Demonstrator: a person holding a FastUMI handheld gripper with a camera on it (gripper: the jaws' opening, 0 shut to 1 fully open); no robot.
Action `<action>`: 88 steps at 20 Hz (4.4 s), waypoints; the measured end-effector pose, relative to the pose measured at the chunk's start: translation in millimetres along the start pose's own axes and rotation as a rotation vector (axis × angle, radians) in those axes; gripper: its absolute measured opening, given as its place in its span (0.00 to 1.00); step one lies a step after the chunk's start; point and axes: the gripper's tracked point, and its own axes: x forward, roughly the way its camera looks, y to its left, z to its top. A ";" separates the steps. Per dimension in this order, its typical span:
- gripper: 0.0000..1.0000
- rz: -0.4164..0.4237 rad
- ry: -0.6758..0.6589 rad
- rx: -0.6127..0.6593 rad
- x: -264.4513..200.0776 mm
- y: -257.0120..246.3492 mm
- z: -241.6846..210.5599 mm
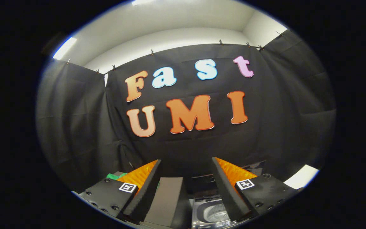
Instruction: Put the clothes into the washing machine and then close the washing machine lid.
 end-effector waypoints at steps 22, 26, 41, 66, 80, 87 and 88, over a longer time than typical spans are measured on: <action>0.98 0.348 0.408 -0.055 88.3 246.0 -185.0; 0.99 0.339 0.449 -0.087 94.7 249.1 -207.9; 0.97 0.291 0.467 -0.228 95.8 234.4 -262.8; 0.20 0.344 0.175 -0.137 46.1 182.8 -152.5; 0.20 0.175 0.005 -0.066 19.5 31.6 -51.5; 0.20 0.066 -0.018 -0.057 8.9 -69.2 -28.2; 0.20 0.053 -0.020 -0.054 7.9 -83.2 -26.1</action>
